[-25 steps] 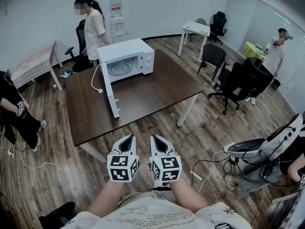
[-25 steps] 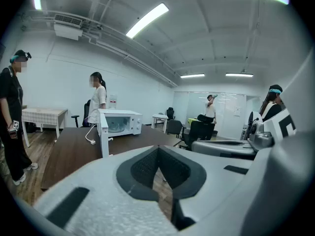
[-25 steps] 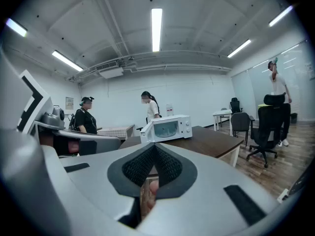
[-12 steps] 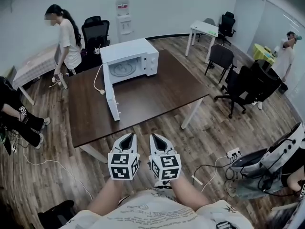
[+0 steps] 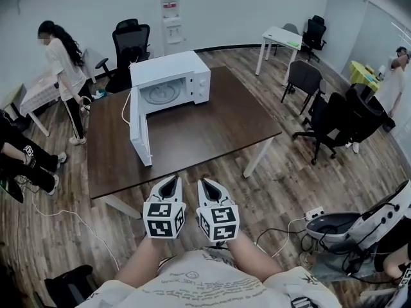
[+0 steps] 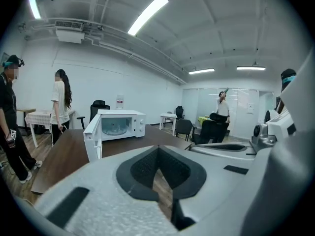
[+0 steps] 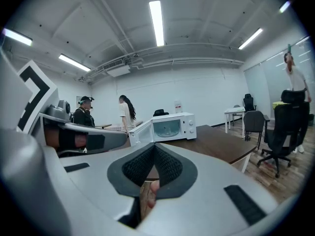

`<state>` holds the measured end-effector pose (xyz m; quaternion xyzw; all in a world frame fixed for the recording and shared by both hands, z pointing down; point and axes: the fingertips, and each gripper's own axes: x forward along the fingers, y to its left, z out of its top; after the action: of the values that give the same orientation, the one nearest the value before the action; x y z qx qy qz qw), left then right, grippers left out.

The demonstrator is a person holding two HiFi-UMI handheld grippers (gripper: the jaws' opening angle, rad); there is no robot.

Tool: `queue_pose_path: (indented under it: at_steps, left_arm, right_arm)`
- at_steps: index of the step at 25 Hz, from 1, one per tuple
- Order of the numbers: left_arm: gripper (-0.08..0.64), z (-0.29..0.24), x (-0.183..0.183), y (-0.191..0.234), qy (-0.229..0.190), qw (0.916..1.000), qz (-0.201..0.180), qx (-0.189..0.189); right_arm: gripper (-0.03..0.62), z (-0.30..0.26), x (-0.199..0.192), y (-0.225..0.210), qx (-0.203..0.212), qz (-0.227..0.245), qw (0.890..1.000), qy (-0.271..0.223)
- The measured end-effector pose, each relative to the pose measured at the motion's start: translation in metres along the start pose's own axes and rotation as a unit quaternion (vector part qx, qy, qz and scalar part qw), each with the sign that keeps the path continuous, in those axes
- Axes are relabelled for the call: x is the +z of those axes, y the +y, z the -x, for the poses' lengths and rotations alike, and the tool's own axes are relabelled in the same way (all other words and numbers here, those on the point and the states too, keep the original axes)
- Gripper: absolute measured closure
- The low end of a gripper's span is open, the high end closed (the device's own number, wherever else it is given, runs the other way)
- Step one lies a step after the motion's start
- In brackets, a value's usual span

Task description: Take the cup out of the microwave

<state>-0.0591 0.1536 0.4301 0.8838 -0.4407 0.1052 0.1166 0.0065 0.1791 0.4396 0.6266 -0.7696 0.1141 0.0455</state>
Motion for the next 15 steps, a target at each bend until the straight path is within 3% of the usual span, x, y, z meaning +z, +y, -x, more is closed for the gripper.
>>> queue_pose_path:
  at_steps: [9,15]
  left_arm:
    - [0.546,-0.026,0.001,-0.020,0.000,0.9997,0.006,0.025]
    - [0.546,-0.046,0.002,-0.025,0.003,0.9998,0.002,0.021]
  right_arm:
    - [0.583,-0.004,0.002,-0.037,0.021,0.002,1.000,0.004]
    - [0.583,-0.011,-0.003,-0.053,0.020,-0.002,1.000,0.008]
